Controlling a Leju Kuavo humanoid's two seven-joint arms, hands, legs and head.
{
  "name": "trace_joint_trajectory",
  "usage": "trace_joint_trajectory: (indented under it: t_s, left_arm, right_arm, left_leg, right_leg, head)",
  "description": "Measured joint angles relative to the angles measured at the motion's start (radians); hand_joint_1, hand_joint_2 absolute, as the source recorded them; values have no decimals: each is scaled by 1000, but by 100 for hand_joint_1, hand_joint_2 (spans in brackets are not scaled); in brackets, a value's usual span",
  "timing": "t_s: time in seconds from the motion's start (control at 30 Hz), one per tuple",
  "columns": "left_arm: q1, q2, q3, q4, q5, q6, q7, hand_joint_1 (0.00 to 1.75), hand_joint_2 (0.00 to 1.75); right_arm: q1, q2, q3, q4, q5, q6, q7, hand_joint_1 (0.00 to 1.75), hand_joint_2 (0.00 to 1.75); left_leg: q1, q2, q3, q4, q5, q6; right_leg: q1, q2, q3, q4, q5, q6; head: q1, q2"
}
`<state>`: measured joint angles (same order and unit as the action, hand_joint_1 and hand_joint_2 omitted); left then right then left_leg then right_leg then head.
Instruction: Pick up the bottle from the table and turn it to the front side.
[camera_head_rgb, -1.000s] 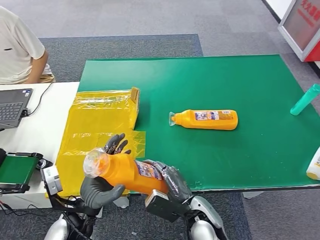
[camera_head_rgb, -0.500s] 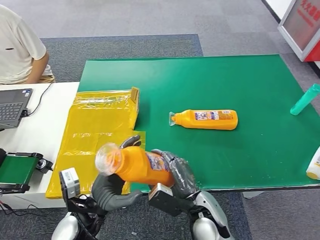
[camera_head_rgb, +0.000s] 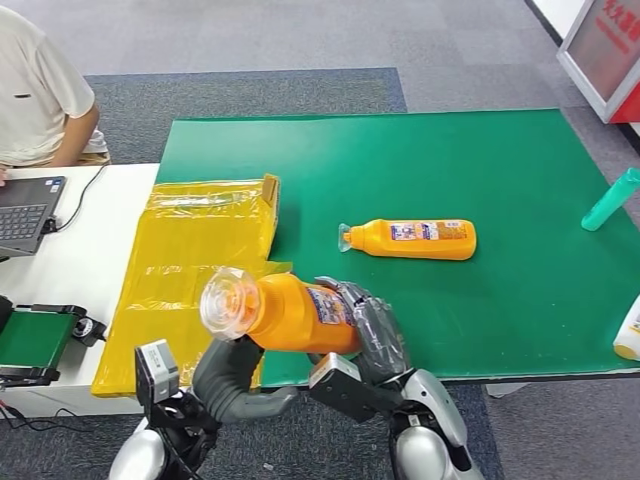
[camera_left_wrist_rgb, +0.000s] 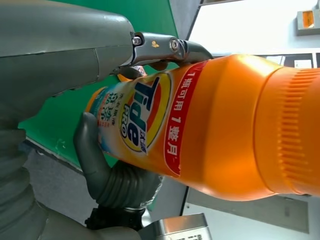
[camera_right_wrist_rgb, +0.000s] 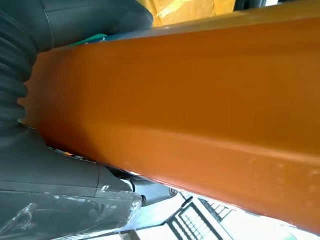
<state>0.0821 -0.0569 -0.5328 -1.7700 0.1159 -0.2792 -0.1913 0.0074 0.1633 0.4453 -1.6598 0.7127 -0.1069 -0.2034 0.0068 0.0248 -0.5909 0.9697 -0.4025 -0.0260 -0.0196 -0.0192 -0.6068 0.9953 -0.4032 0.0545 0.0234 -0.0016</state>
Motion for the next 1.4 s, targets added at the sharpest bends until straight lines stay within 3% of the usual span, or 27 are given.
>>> trace_joint_trajectory:
  t_s: [0.13, 0.47, 0.57, 0.6, 0.7, 0.73, 0.97, 1.4]
  left_arm:
    - [0, 0, -7, 0, -26, 15, -6, 175, 175]
    - [-2, -4, 2, 0, -75, 63, -13, 175, 175]
    - [-4, -11, 7, 0, -83, 61, -9, 168, 175]
    - [-7, -16, 9, -1, -87, 60, -4, 147, 175]
    - [-13, -34, 20, -6, -94, 54, 13, 24, 175]
    - [-13, -38, 22, -7, -95, 52, 15, 1, 175]
    - [-11, -67, 30, -23, -110, 38, 14, 0, 175]
    - [-14, -75, 28, -23, -140, 30, 9, 0, 175]
  right_arm:
    - [0, 0, -1, -11, 0, -1, 0, 175, 175]
    - [15, 0, -2, -22, 0, -3, -2, 175, 175]
    - [14, 0, -3, -22, 1, -5, 0, 175, 175]
    - [13, 0, -3, -22, 2, -6, 3, 175, 175]
    - [10, 0, -3, -22, 13, -14, 15, 175, 175]
    - [9, 0, -3, -22, 16, -16, 17, 175, 175]
    - [6, 0, -3, -22, 44, -25, 34, 175, 175]
    - [-5, 0, -3, -16, 48, -26, 36, 175, 175]
  left_leg:
    - [0, 0, 0, 0, 0, 0]
    - [0, 0, 0, 0, 0, 0]
    - [0, 0, 0, 0, 0, 0]
    - [0, 0, 0, 0, 0, 0]
    - [0, 0, 0, 0, 0, 0]
    - [0, 0, 0, 0, 0, 0]
    - [0, 0, 0, 0, 0, 0]
    - [0, 0, 0, 0, 0, 0]
  right_leg:
    - [0, 0, 0, 0, 0, 0]
    - [0, 0, 0, 0, 0, 0]
    - [0, 0, 0, 0, 0, 0]
    - [0, 0, 0, 0, 0, 0]
    - [0, 0, 0, 0, 0, 0]
    - [0, 0, 0, 0, 0, 0]
    - [0, 0, 0, 0, 0, 0]
    - [0, 0, 0, 0, 0, 0]
  head:
    - [0, 0]
    - [0, 0]
    - [0, 0]
    - [0, 0]
    - [0, 0]
    - [0, 0]
    - [0, 0]
    - [0, 0]
